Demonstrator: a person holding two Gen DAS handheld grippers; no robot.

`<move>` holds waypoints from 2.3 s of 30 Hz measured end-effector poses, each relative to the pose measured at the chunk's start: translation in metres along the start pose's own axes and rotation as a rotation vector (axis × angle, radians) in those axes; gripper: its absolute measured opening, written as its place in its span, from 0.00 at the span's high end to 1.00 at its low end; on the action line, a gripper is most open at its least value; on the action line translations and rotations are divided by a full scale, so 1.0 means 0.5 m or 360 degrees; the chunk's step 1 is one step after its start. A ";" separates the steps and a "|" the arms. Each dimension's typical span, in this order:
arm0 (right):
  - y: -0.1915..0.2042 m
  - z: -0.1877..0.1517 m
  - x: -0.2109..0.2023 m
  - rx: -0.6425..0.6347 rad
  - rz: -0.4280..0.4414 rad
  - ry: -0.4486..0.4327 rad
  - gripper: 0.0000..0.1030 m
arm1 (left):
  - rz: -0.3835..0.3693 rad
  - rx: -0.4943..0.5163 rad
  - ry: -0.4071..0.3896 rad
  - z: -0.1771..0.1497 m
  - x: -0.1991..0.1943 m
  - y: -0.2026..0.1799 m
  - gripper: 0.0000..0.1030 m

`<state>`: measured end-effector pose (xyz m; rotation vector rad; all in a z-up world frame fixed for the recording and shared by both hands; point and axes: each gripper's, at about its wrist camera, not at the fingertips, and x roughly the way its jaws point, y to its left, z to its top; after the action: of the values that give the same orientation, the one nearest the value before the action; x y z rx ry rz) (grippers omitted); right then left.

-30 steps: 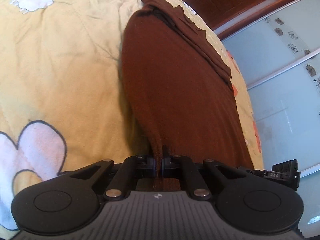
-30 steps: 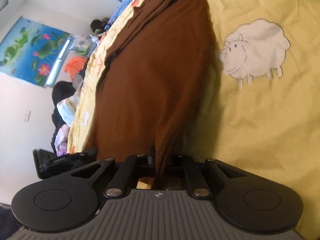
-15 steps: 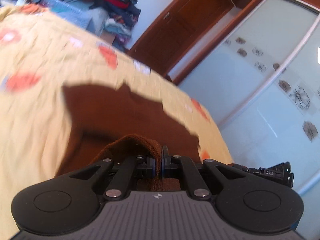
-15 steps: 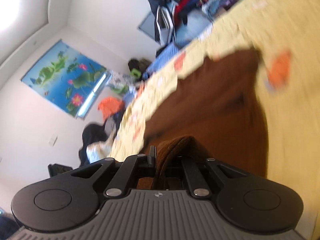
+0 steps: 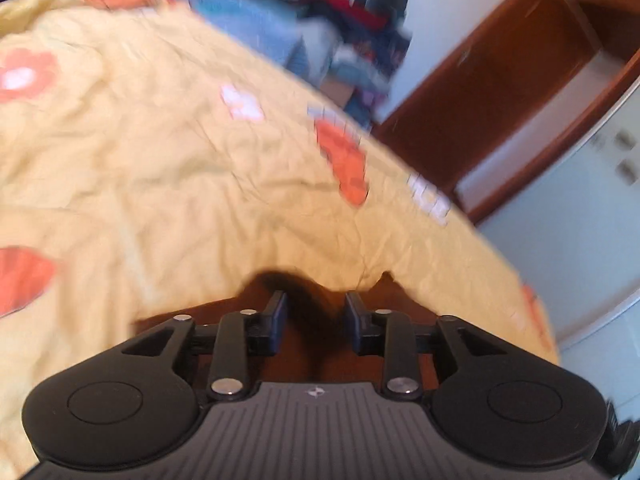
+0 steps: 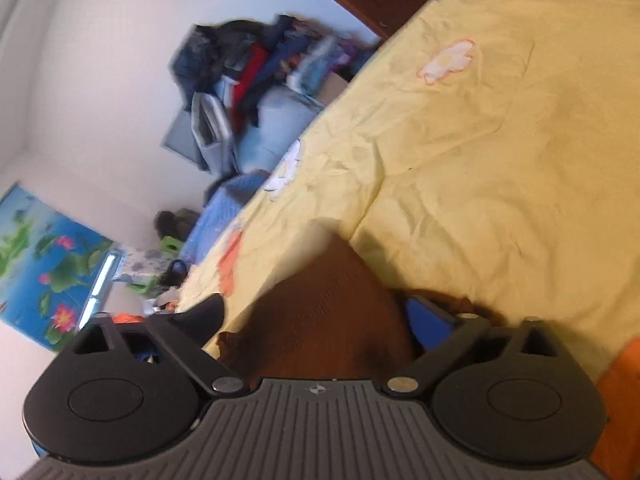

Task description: Fold small clothes

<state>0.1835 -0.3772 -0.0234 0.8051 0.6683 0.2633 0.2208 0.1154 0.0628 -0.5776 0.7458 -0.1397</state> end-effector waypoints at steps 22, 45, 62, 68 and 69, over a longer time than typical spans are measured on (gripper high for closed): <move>-0.014 -0.172 -0.107 -0.0157 -0.0141 0.0254 0.77 | 0.0090 -0.0184 0.0044 -0.193 -0.119 0.104 0.87; 0.000 -0.288 -0.463 -0.0226 0.0007 0.0163 0.17 | -0.0038 0.0335 0.0024 -0.262 -0.472 0.112 0.75; 0.074 -0.180 -0.074 -0.0663 -0.0289 0.0387 0.84 | 0.0300 0.0705 0.0104 -0.167 -0.062 -0.057 0.95; 0.062 -0.145 -0.152 -0.0547 -0.0164 0.0120 0.84 | 0.0427 0.0732 0.0058 -0.154 -0.054 -0.029 0.95; 0.050 -0.148 -0.141 -0.0546 -0.0215 0.0146 0.84 | 0.0445 0.0715 0.0079 -0.160 -0.047 -0.018 0.95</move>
<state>0.0828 -0.3502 -0.0105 0.4198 0.7358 0.2839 0.1502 0.0799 0.0347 -0.0408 0.8047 -0.0589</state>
